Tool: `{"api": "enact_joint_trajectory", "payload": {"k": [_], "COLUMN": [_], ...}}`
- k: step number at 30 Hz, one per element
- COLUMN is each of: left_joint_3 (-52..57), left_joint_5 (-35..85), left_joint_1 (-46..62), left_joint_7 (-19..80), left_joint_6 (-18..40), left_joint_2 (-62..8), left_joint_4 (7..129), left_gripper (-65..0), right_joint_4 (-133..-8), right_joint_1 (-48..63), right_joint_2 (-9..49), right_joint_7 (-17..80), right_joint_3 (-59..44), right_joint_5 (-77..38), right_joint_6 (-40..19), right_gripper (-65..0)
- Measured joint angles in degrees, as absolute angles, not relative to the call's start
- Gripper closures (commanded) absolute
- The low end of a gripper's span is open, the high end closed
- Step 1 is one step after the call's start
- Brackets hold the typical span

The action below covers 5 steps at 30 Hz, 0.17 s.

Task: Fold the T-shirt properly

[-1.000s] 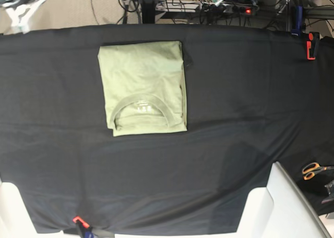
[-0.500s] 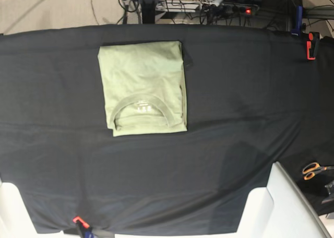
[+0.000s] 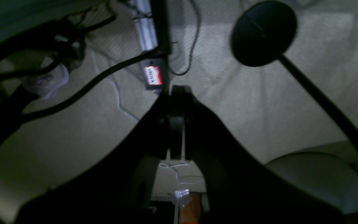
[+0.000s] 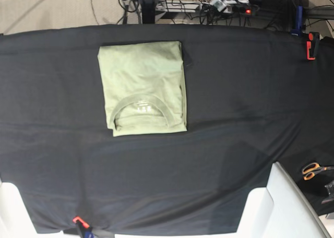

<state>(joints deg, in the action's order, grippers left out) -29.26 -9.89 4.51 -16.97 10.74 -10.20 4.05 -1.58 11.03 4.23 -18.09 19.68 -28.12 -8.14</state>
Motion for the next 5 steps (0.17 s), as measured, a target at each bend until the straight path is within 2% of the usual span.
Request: {"api": "enact_joint_trajectory", "payload": {"k": [5], "left_joint_3": [-32.91], "left_joint_5": [-10.02], "left_joint_1": [3.14], "left_joint_7": [-16.97], "left_joint_6": [11.25], "left_joint_2": [-10.02], "left_joint_4": [3.84], "left_gripper": [0.0], "right_joint_4": [-1.48], "right_joint_1": [11.05], "right_joint_2": [5.02], "right_joint_7": [-18.41], "right_joint_3": [19.11], "right_joint_5": [-28.1], "right_joint_6": [-7.6], "right_gripper": [-0.8]}}
